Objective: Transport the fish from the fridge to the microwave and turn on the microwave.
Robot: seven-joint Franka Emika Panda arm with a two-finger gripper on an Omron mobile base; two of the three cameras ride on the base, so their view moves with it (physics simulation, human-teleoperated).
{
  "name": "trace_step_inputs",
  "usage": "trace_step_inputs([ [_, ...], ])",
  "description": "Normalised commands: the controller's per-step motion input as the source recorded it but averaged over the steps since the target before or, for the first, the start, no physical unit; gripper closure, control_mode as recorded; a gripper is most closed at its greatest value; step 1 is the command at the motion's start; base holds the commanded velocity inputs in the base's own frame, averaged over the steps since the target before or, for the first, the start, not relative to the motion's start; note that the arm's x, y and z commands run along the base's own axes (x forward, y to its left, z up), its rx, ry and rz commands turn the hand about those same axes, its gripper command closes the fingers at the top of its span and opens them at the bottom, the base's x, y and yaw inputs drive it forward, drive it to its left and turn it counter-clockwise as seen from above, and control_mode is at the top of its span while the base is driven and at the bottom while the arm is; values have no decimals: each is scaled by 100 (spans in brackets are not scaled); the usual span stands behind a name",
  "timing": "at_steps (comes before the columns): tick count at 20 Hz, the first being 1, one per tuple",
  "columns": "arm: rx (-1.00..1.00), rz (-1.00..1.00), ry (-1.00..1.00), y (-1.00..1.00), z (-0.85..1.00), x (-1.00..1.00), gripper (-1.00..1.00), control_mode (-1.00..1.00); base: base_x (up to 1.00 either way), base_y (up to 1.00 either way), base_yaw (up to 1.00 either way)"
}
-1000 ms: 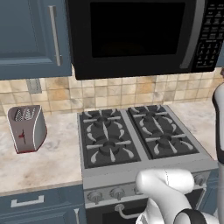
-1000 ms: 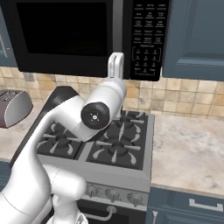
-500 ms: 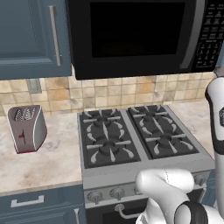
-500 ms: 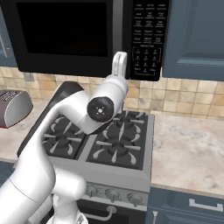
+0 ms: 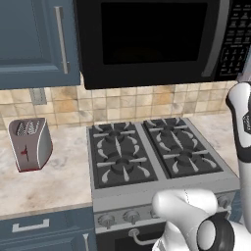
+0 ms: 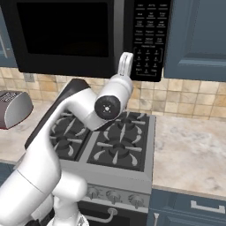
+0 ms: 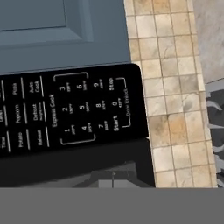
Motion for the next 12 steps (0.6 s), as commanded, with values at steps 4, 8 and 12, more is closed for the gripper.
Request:
trace_step_inputs([
  [4, 4, 0, 0, -14, 0, 19, 100, -100, 0, 0, 0],
  [8, 2, 0, 0, -8, -6, 23, 100, -100, 0, 0, 0],
  [12, 1, 0, 0, -3, -8, 19, 100, -100, 0, 0, 0],
])
